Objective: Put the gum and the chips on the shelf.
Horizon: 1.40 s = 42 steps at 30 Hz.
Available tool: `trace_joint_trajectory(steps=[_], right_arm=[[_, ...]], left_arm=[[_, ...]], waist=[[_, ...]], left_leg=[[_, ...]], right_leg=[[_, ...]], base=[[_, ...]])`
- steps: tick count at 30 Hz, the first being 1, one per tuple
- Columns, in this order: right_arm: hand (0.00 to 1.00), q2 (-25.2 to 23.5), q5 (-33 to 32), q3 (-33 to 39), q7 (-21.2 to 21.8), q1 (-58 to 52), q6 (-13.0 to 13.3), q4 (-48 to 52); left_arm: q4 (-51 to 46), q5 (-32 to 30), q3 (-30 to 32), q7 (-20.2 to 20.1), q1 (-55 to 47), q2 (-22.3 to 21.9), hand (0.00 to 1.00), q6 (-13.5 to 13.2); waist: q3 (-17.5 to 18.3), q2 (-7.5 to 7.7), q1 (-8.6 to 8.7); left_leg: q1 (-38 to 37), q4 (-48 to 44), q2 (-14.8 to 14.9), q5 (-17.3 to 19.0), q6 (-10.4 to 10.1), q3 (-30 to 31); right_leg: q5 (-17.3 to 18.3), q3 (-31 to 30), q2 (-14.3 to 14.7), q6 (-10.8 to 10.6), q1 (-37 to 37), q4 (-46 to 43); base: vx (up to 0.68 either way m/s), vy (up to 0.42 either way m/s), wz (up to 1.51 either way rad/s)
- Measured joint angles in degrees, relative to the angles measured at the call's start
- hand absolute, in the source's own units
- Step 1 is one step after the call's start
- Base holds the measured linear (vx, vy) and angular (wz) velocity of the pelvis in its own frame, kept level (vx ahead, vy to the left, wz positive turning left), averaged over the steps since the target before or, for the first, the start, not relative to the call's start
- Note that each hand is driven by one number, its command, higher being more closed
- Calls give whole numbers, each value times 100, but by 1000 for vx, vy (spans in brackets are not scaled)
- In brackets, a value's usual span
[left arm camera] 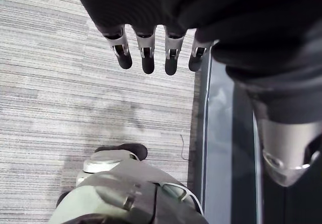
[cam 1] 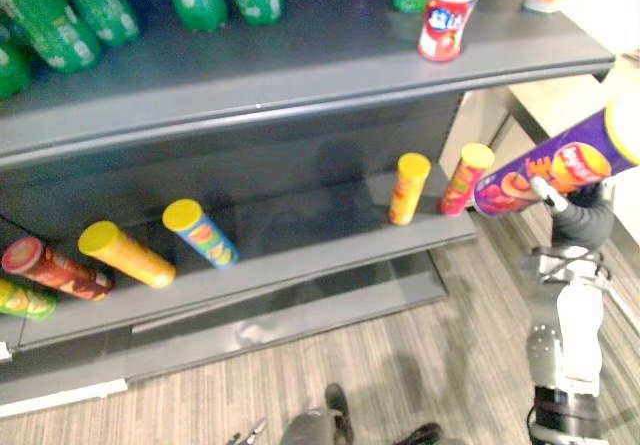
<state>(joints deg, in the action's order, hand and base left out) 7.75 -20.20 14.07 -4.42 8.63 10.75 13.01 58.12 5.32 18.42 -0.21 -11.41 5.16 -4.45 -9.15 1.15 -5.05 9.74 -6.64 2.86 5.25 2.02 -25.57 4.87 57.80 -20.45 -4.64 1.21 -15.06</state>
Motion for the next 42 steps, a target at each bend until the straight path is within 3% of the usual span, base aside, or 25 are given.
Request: trace_joint_trajectory(steps=[8, 10, 12, 13, 15, 16, 17, 18, 19, 21, 24, 25, 26, 29, 34, 37, 42], right_arm=[[100, -1, 5, -120, 3, 96, -10, -160], [100, -3, 4, -354, 4, 141, -27, -289], [100, -26, 3, -753, 149, 146, -36, -291], [100, -42, 3, -832, 215, 142, -38, -291], [100, -114, 3, -1083, 289, 119, -51, -291], [100, -111, 7, -1189, 346, 115, -52, -291], [100, -92, 8, -1238, 372, 106, -52, -295], [100, -93, 9, -1290, 428, 78, -50, -295], [100, -105, 8, -1393, 486, 21, -44, -293], [100, -104, 5, -1602, 552, -158, -30, -229], [100, -109, 5, -1805, 669, -378, 24, 11], [100, -112, 5, -1819, 696, -409, 63, 49], [100, -118, 1, -1860, 726, -451, 127, 115], [100, -142, -1, -1997, 817, -472, 139, 185], [100, -158, -124, -2001, 877, -1061, 101, 186], [100, -163, -132, -1989, 885, -1164, 47, 186], [100, -195, -119, -1964, 893, -1378, 42, 191]], left_arm=[[-224, 8, 54, -23, 16, -17, 0, -38], [-247, 17, 127, -24, 12, -16, 0, -40], [-302, 46, 126, -28, -8, -14, 0, -39], [-323, 55, 118, -30, -8, -14, 0, -38], [-351, 59, 62, -60, -8, -8, 0, -41], [-383, 59, -49, -64, -9, 21, 0, -41], [-408, 59, -86, -65, -12, 25, 0, -41], [-448, 60, -185, -63, -5, 68, 0, -46], [-447, 63, -362, -62, 5, 159, 0, -80], [-373, 75, -471, -52, 51, 303, 0, -129], [-326, 73, -540, -5, 92, 340, 0, -143], [-322, 73, -563, -4, 94, 359, 0, -148], [-316, 73, -611, -4, 93, 382, 0, -156], [-218, 75, -678, 1, 101, 375, 0, -163], [-101, 58, -683, -7, 94, 203, 0, -157], [-100, 42, -681, -7, 94, 203, 0, -158], [-102, -117, -680, 13, 101, 187, 0, -161]], waist=[[-30, 119, -5], [-74, 196, -32], [-87, 218, -86], [-94, 229, -136], [-100, 217, -150], [-129, 174, -138], [-149, 142, -125], [-184, 87, -84], [-226, 15, 8], [-216, 68, 49], [-241, 155, 99], [-240, 173, 114], [-250, 215, 132], [-269, 184, 46], [-250, 215, 84], [-249, 214, 184], [-185, 181, 196]], left_leg=[[32, 126, 3, -257, 50, 125], [35, -91, 60, -176, 97, 97], [108, -467, 251, 132, 73, 101], [112, -545, 279, 196, 63, 103], [79, -716, 272, 394, 86, 248], [27, -792, 234, 481, 148, 406], [-27, -799, 204, 504, 167, 519], [-88, -799, 187, 525, 187, 700], [-103, -794, 176, 564, 197, 948], [-192, -788, -9, 563, 188, 1215], [-241, -882, -358, 577, 165, 1536], [-212, -924, -404, 587, 150, 1560], [-160, -1020, -453, 633, 114, 1564], [41, -1271, -252, 786, -74, 1653], [-24, -857, 37, 575, -367, 1865], [-164, -382, 96, 301, -454, 1977], [-448, 149, 120, 24, -534, 2034]], right_leg=[[-95, -17, 146, -64, -39, 141], [-102, -24, 164, -63, -175, 141], [-148, -62, 193, -56, -258, 21], [-149, -103, 147, -56, -242, -113], [-179, -372, -249, -10, -111, -1043], [-380, -854, -490, 295, 99, -1752], [-571, -1273, -569, 589, 285, -2114], [-651, -2086, -505, 765, 623, -2474], [-165, -3193, -73, 324, 940, -2410], [108, -4195, 334, 183, 1138, -1843], [93, -4800, 515, 62, 1160, -935], [50, -4869, 531, -5, 1157, -785], [-85, -4873, 534, -210, 1112, -488], [-148, -4808, 804, -356, 890, 173], [-187, -4523, 1162, -122, 682, 558], [-258, -4386, 1271, -15, 604, 758], [-285, -4222, 1353, 23, 381, 1045]], base=[[125, -15, 17], [87, -11, 25], [78, 28, 12], [80, 61, 5], [98, 118, 27], [106, 129, 42], [86, 110, 53], [80, 113, 74], [69, 97, 93], [95, 57, 108], [93, -5, 92], [54, -59, 88], [18, -111, 55], [-2, -170, 10], [13, -183, 11], [69, -139, 16], [107, -77, 13]])
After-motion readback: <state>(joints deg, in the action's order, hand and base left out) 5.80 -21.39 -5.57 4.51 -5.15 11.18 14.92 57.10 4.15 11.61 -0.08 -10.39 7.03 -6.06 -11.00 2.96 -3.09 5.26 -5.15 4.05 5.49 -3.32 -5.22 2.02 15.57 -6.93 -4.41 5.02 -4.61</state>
